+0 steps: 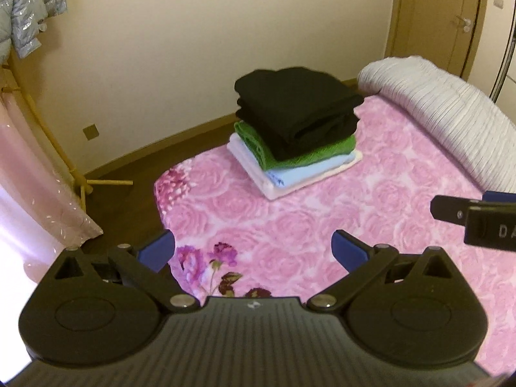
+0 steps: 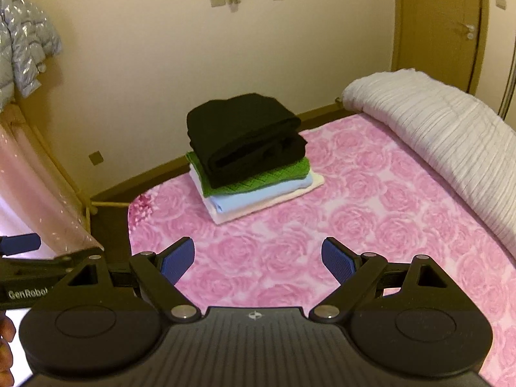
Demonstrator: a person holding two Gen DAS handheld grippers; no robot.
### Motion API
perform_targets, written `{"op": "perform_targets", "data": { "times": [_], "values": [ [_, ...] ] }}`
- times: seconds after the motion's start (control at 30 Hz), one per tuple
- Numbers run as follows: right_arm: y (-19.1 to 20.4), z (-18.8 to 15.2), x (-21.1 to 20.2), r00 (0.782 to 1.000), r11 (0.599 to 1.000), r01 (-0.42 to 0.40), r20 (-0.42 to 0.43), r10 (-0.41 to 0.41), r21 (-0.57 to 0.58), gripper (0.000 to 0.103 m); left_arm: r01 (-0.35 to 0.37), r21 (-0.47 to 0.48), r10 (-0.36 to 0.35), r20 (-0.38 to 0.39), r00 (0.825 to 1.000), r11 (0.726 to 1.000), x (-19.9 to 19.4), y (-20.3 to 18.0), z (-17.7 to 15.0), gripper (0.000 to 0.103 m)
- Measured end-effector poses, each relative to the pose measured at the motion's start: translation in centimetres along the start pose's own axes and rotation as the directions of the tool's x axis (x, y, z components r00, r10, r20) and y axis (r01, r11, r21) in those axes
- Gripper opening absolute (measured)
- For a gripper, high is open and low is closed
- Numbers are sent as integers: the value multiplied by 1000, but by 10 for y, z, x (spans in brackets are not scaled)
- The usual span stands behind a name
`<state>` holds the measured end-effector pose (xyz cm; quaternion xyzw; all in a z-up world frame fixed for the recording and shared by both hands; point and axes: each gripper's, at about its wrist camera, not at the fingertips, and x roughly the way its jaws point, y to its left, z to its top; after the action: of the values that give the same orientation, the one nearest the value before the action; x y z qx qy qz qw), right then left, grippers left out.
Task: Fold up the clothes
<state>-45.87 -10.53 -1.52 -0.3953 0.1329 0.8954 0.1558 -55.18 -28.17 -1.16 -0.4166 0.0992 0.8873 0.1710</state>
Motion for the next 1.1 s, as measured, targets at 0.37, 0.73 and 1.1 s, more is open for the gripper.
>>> {"op": "perform_targets", "data": {
  "times": [0.37, 0.73, 1.1],
  "values": [
    [-21, 18, 77, 994, 999, -29, -103, 31, 20, 89, -28, 35, 31, -71, 997, 999, 59, -13, 18, 102],
    [-51, 32, 147, 985, 998, -2, -169, 12, 61, 89, -55, 88, 66, -136, 988, 995, 108, -32, 27, 102],
    [-51, 40, 148, 990, 998, -30, -138, 38, 59, 89, -59, 95, 72, -141, 987, 994, 120, -41, 32, 102]
  ]
}}
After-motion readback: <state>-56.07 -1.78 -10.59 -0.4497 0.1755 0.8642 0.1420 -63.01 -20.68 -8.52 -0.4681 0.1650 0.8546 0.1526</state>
